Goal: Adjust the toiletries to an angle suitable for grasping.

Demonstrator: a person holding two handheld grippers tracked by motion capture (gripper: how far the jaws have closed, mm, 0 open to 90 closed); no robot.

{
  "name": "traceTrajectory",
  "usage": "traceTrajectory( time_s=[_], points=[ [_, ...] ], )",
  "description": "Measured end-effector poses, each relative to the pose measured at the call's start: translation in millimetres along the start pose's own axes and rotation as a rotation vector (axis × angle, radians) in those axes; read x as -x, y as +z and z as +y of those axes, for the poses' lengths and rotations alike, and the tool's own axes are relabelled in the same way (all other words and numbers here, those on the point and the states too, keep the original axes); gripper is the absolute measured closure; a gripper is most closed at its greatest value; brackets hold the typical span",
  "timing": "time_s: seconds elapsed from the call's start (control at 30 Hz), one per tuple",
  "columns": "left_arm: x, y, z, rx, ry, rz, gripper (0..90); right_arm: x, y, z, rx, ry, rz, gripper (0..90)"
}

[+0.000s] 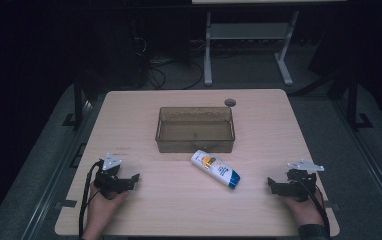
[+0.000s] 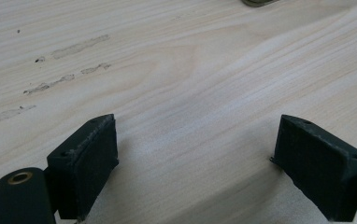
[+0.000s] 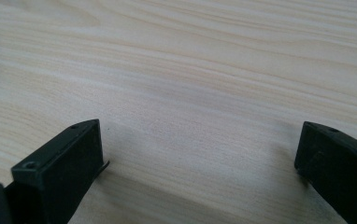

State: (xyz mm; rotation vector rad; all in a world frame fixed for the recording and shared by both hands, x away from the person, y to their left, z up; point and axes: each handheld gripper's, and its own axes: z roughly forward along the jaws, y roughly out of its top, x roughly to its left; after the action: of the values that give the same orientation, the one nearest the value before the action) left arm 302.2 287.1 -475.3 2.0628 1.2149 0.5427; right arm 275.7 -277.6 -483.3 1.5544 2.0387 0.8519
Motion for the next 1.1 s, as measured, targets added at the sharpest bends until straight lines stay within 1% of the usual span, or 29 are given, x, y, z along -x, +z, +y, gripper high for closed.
traceTrajectory(
  time_s=[0.2, 0.23, 0.3, 0.37, 0.4, 0.43, 0.47, 0.5, 0.53, 0.63, 0.67, 0.7, 0.8, 0.83, 0.87, 0.9, 1.07, 1.1],
  points=[
    [0.0, -0.1, 0.0, 0.0, 0.0, 0.0, 12.0, 0.5, -0.5, -0.1, -0.003, -0.005, 0.006, 0.5],
    [0.0, -0.1, 0.0, 0.0, 0.0, 0.0, 12.0, 0.6, -0.4, 1.7, -0.016, -0.01, 0.008, 0.5],
    [0.1, -0.2, -0.1, -0.001, 0.0, 0.001, 12.1, 0.9, -0.1, 4.0, -0.034, -0.02, 0.018, 0.5],
    [0.3, -0.6, -0.6, 0.0, -0.002, 0.002, 12.1, 1.7, -0.3, 6.5, -0.044, -0.015, 0.045, 0.6],
    [0.3, -0.6, -0.6, 0.0, -0.002, 0.002, 12.1, 1.7, -0.3, 6.5, -0.044, -0.015, 0.045, 0.6],
    [0.3, -0.7, -0.6, -0.001, -0.002, 0.002, 12.1, 2.3, -1.9, 8.5, -0.041, -0.016, 0.064, 6.8],
    [0.3, -0.7, -0.6, -0.001, -0.002, 0.002, 12.1, 2.3, -1.9, 8.5, -0.041, -0.016, 0.064, 6.8],
    [0.2, -0.8, -0.7, -0.001, -0.002, 0.002, 12.1, 1.9, -6.2, 11.5, -0.014, -0.023, 0.088, 14.0],
    [0.2, -0.8, -0.7, -0.001, -0.002, 0.002, 12.1, 0.8, -8.9, 13.4, -0.001, -0.023, 0.09, 15.7],
    [0.2, -0.8, -0.6, -0.001, -0.002, 0.002, 12.1, -1.1, -13.6, 18.3, 0.019, -0.022, 0.12, 25.5],
    [0.2, -0.8, -0.6, -0.001, -0.002, 0.002, 12.1, -1.1, -13.6, 18.3, 0.019, -0.022, 0.12, 25.5],
    [0.2, -0.8, -0.7, -0.001, -0.002, 0.002, 12.1, -2.7, -15.4, 21.4, 0.029, -0.019, 0.146, 31.3],
    [0.2, -0.8, -0.6, -0.001, -0.002, 0.001, 12.1, -5.4, -17.1, 26.8, 0.042, -0.036, 0.177, 41.0],
    [0.2, -0.8, -0.6, -0.001, -0.002, 0.001, 12.1, -5.4, -17.1, 26.8, 0.042, -0.036, 0.177, 41.0],
    [0.2, -0.7, -0.7, -0.001, -0.002, 0.002, 12.1, -6.3, -17.6, 28.7, 0.046, -0.039, 0.185, 44.4],
    [0.2, -0.7, -0.7, -0.001, -0.002, 0.002, 12.1, -8.4, -17.5, 32.8, 0.047, -0.04, 0.206, 52.0],
    [0.2, -0.8, -0.6, -0.001, -0.002, 0.002, 12.1, -16.1, -14.3, 42.7, 0.05, -0.071, 0.266, 71.4],
    [0.2, -0.8, -0.7, -0.001, -0.002, 0.002, 12.1, -18.4, -13.5, 44.7, 0.052, -0.075, 0.278, 76.4]
  ],
)
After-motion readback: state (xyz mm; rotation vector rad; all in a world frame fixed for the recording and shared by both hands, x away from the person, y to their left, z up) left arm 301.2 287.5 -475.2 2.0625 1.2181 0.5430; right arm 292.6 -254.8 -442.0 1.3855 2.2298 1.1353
